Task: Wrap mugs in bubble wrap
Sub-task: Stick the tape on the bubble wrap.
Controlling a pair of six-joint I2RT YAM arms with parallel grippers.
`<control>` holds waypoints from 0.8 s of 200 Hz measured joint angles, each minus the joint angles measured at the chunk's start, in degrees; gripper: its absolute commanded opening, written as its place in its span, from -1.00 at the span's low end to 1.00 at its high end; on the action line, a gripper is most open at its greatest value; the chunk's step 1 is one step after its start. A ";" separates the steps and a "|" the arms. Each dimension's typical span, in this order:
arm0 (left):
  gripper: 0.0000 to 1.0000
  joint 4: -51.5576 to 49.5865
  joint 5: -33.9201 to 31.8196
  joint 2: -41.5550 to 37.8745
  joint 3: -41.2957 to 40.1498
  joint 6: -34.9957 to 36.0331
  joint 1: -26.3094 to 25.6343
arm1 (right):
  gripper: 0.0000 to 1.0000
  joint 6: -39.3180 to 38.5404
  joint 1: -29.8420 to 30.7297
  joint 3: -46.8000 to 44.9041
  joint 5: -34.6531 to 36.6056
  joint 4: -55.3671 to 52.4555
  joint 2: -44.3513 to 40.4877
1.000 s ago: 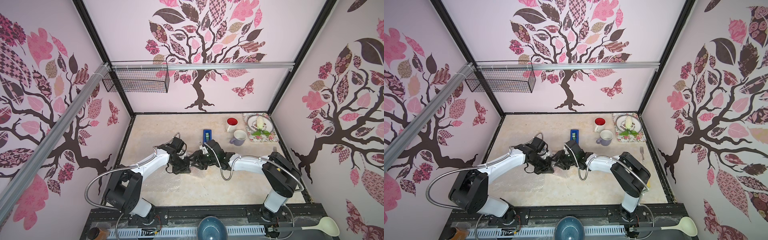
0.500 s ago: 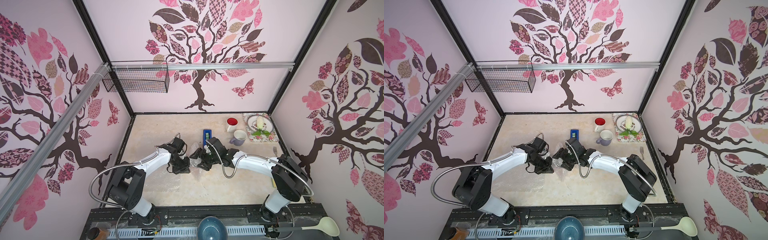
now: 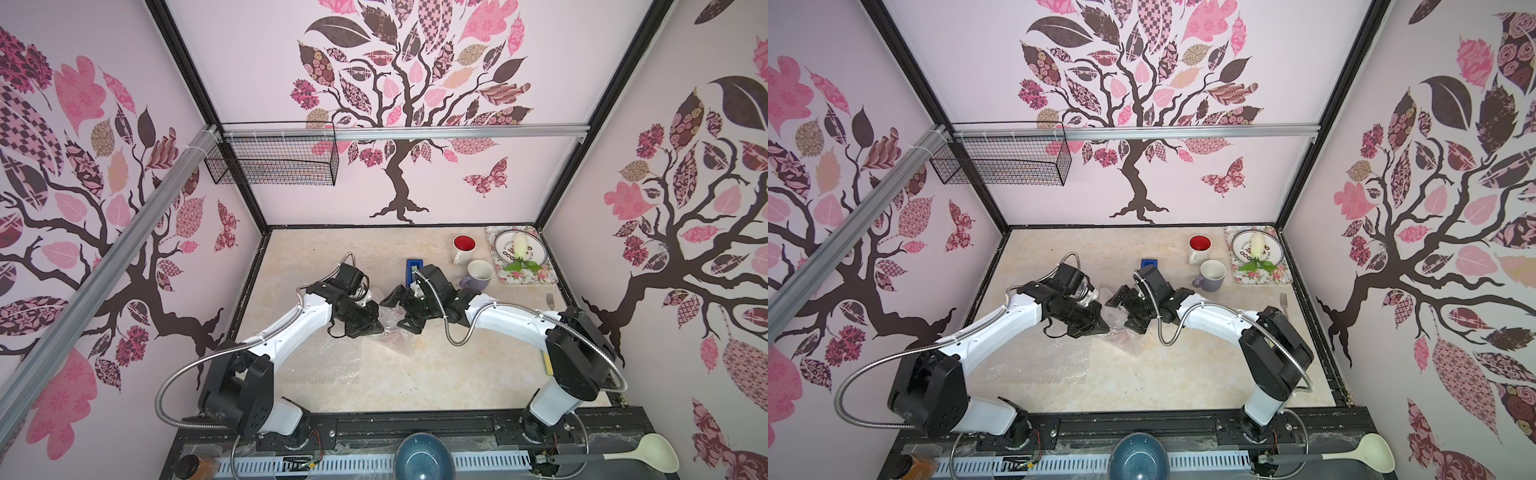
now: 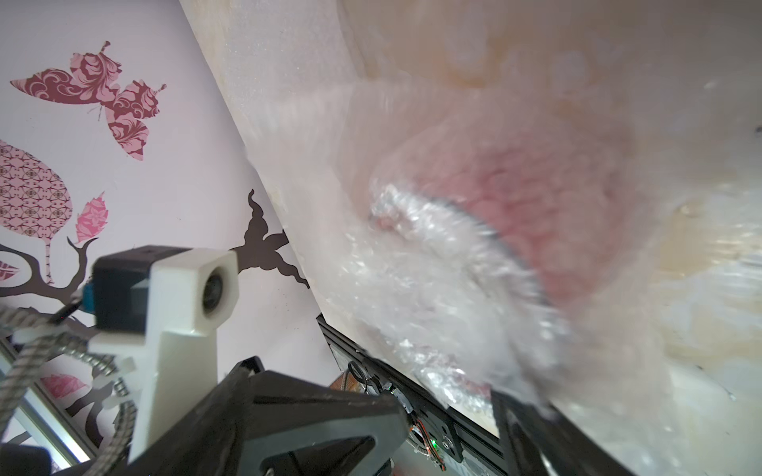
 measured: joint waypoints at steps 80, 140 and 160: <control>-1.00 -0.46 2.25 1.44 0.07 0.61 3.56 | 0.89 -1.03 -0.46 1.79 -0.59 -4.70 0.63; -1.00 -0.09 2.62 1.81 0.68 1.29 3.87 | 0.63 -3.87 -1.88 1.53 0.46 -6.95 -5.86; -1.00 -0.24 2.99 1.77 0.90 1.55 4.17 | 0.19 -4.57 -2.12 1.29 -1.46 -3.56 -6.25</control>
